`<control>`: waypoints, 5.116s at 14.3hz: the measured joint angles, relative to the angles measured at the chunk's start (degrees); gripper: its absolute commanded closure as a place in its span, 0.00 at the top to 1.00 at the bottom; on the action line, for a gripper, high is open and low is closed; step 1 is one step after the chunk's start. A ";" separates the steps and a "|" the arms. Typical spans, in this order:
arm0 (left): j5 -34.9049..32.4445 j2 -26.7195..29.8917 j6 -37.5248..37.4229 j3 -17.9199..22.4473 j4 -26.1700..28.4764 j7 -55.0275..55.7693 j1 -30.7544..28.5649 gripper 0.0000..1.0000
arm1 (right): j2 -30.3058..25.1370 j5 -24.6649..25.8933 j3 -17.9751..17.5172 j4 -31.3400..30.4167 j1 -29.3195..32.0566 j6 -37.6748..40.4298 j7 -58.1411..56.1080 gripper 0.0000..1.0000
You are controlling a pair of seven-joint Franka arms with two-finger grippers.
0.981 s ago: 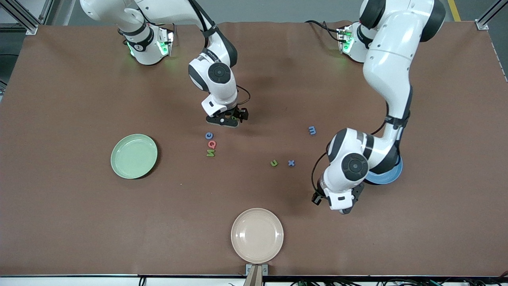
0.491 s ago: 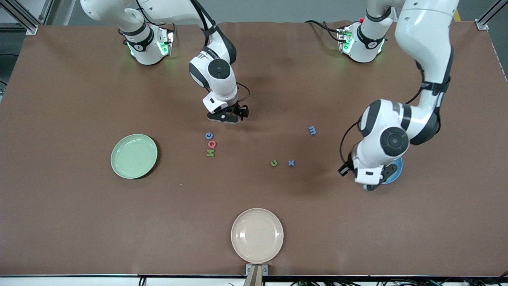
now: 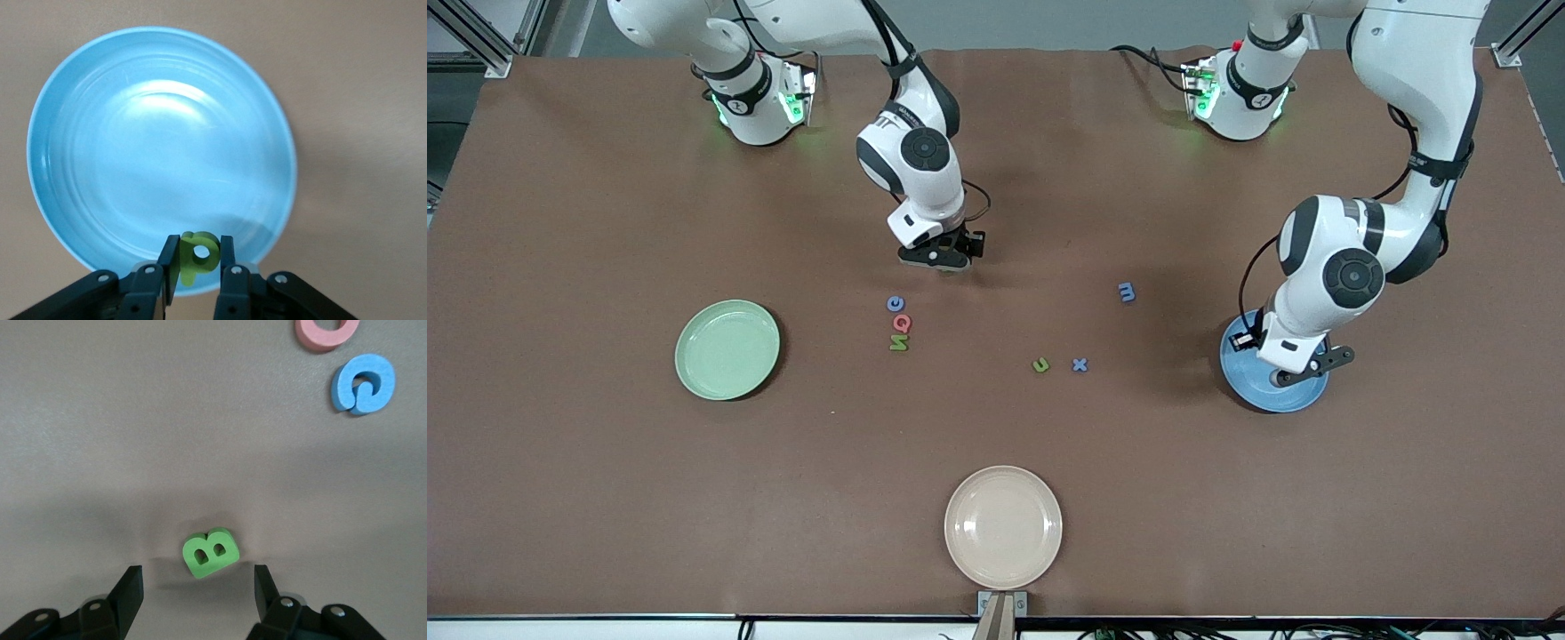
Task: Sort upper and lower case letters into plates
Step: 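Grasp the B with the right gripper while the left gripper drops the p, then release the B with the right gripper while the left gripper grasps the E, then carry the E with the left gripper while the right gripper carries the C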
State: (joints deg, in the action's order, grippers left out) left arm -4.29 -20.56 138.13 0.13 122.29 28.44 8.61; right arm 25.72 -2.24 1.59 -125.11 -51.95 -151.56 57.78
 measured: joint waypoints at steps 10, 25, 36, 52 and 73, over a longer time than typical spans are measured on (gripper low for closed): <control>-0.73 -3.50 6.66 -0.03 2.28 -14.05 -5.39 0.24 | 0.96 1.85 0.25 0.20 -0.07 -0.86 0.00 0.66; -1.29 2.46 -12.85 -10.17 -7.64 -5.20 -5.11 1.00 | 0.95 3.44 1.41 1.12 1.68 -0.06 0.06 0.00; -3.09 2.82 0.78 -23.94 3.57 18.83 -3.49 1.00 | -13.26 3.65 2.29 -4.44 25.39 12.14 -30.24 0.00; -13.47 -5.62 12.18 -23.83 7.13 30.47 -0.98 0.72 | -11.54 3.72 1.92 -16.50 46.03 -3.10 -55.76 0.63; -13.67 -4.92 12.28 -24.37 7.72 30.70 -0.95 0.12 | -8.45 -5.62 -0.12 -4.45 19.62 2.33 -24.25 0.79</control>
State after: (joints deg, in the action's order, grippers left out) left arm -17.95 -25.47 150.41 -24.24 130.01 59.14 7.66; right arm 17.27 -7.86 1.47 -129.57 -32.33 -149.23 33.53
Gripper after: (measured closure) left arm 0.727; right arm 0.035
